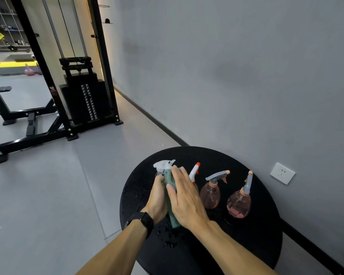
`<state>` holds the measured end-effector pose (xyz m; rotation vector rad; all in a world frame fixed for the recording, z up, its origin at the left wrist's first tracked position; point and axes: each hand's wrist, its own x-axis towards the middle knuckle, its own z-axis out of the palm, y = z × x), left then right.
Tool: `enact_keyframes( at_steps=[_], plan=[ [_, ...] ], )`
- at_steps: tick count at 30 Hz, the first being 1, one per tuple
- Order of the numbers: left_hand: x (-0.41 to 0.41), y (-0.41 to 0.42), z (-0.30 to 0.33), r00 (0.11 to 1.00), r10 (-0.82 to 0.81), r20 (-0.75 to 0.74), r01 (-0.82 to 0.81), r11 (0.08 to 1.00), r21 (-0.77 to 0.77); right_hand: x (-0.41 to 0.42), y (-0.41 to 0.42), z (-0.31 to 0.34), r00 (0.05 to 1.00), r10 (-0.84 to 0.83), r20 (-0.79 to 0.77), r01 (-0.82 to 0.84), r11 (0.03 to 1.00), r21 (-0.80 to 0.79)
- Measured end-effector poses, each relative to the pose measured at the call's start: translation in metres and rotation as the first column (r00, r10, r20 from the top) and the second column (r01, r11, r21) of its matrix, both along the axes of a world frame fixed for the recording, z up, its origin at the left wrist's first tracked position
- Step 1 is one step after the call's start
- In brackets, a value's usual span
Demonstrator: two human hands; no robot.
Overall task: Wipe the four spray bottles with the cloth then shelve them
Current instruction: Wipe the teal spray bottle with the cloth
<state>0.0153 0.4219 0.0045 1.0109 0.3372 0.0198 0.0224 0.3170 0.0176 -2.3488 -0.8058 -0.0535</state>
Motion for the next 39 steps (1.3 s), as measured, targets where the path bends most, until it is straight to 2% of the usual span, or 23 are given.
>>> enact_keyframes(
  at_steps=[5,10,15,23,28,30,34,39],
  plan=[
    [-0.004,0.003,-0.026,1.000,-0.024,-0.014,0.022,0.995,-0.096,-0.001,-0.004,-0.021,1.000,0.005,0.029,-0.003,0.999,-0.045],
    [-0.005,0.002,-0.049,0.996,-0.074,0.044,0.078,0.990,-0.114,0.003,-0.003,-0.039,1.000,-0.005,-0.001,0.005,1.000,-0.022],
    [-0.002,0.000,-0.063,0.998,-0.046,0.032,0.050,0.991,-0.124,0.010,0.001,-0.056,0.999,0.005,-0.041,-0.004,1.000,0.009],
    [0.012,0.005,-0.070,0.994,-0.112,0.012,0.112,0.994,-0.002,0.016,0.013,-0.063,0.992,-0.082,-0.091,0.096,0.984,0.153],
    [0.017,0.007,-0.081,0.995,-0.101,-0.012,0.102,0.992,0.069,0.013,0.021,-0.073,0.994,-0.104,0.018,0.100,0.984,0.149],
    [0.019,0.007,-0.083,0.997,-0.071,0.006,0.071,0.995,0.065,0.013,0.024,-0.074,0.994,-0.098,0.042,0.091,0.987,0.129],
    [0.020,0.007,-0.080,0.998,-0.043,0.048,0.034,0.986,0.163,0.013,0.028,-0.073,0.985,-0.118,0.129,0.100,0.985,0.141],
    [0.025,0.008,-0.079,0.999,-0.018,-0.039,0.025,0.982,0.187,0.011,0.022,-0.076,0.974,-0.153,0.168,0.128,0.980,0.151]
  ],
)
